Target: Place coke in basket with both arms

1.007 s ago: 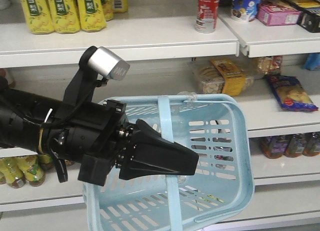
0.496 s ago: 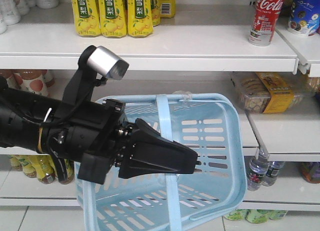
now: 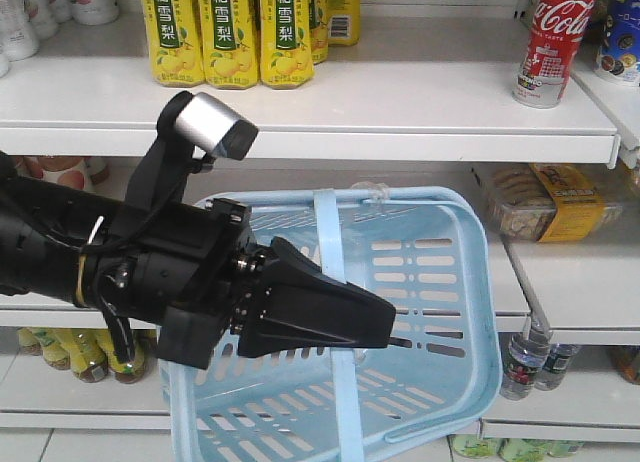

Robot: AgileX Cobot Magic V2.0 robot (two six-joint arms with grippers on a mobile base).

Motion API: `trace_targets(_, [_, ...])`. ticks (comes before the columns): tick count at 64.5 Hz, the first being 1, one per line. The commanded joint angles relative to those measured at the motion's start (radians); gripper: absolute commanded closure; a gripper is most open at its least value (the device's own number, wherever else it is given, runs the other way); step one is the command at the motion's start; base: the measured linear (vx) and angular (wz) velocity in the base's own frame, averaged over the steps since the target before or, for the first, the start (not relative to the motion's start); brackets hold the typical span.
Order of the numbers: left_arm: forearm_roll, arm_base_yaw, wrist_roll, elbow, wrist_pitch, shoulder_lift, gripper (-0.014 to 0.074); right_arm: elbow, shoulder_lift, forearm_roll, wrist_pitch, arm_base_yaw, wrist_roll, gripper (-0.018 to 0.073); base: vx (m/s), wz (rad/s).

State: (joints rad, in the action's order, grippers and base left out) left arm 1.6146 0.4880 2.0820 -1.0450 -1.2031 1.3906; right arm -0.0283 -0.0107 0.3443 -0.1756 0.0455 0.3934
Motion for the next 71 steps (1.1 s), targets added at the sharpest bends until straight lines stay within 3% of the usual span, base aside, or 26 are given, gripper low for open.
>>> trace_targets(1, [-0.09, 0.003, -0.005, -0.027, -0.177, -0.038, 0.0603, -0.011, -0.018, 0.01, 0.071, -0.006, -0.007, 0.0564, 0.06, -0.03])
trace_targets(71, [-0.09, 0.003, -0.005, -0.027, -0.177, -0.038, 0.0603, -0.011, -0.018, 0.01, 0.071, -0.006, -0.007, 0.0564, 0.06, -0.02])
